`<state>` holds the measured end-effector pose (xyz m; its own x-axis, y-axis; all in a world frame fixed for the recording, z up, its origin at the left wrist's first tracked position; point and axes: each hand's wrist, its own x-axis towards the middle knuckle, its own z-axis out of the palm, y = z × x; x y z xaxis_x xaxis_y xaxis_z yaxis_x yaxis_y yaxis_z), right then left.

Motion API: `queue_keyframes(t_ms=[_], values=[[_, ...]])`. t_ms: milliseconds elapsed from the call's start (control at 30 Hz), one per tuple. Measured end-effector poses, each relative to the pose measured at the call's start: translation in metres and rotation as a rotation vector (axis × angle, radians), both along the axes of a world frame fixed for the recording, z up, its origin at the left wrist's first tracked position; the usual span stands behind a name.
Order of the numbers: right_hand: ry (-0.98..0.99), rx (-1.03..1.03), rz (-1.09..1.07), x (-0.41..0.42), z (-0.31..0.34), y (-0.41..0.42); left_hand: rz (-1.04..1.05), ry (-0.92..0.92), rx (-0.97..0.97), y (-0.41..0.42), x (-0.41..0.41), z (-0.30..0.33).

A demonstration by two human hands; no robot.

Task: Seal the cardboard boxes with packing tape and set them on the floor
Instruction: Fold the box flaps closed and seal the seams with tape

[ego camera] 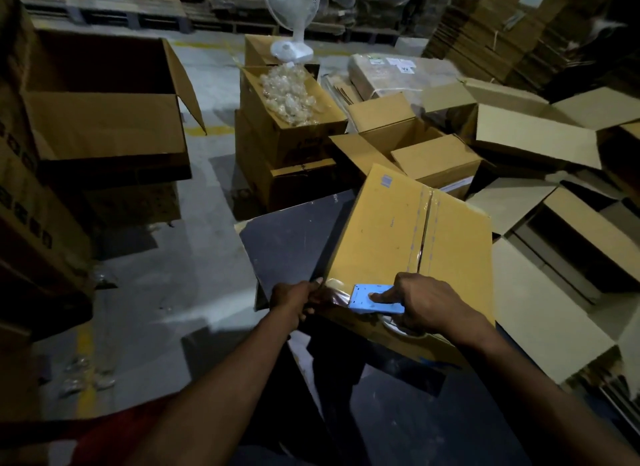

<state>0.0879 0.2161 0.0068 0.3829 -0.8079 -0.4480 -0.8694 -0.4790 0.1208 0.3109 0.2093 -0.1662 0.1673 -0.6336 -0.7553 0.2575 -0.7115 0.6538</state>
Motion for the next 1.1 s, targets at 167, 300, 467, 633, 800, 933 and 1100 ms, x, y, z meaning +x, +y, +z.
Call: queue_keyframes(t_ms=[167, 300, 467, 633, 800, 933, 1100], values=[[0.04, 0.025, -0.005, 0.006, 0.006, 0.0, -0.157, -0.329, -0.125, 0.01, 0.027, -0.006], [0.079, 0.039, -0.019, 0.013, 0.01, -0.001, -0.277, -0.757, -0.796, 0.01, 0.013, 0.029], [0.139, 0.108, -0.126, 0.025, 0.029, 0.0, -0.913, -1.201, -1.369, 0.004, -0.019, 0.001], [0.123, 0.185, -0.242, -0.003, 0.036, 0.014, -0.953, -1.388, -1.587, -0.003, -0.011, -0.022], [0.161, 0.206, -0.453, -0.072, 0.055, 0.046, -0.922, -1.275, -1.694, -0.008, -0.005, -0.03], [0.149, 0.232, -0.505, -0.098, 0.061, 0.062, -0.977, -1.258, -1.727, -0.012, -0.003, -0.025], [0.116, 0.225, -0.341, -0.07, 0.049, 0.049, -1.119, -1.224, -1.665, -0.054, 0.046, -0.019]])
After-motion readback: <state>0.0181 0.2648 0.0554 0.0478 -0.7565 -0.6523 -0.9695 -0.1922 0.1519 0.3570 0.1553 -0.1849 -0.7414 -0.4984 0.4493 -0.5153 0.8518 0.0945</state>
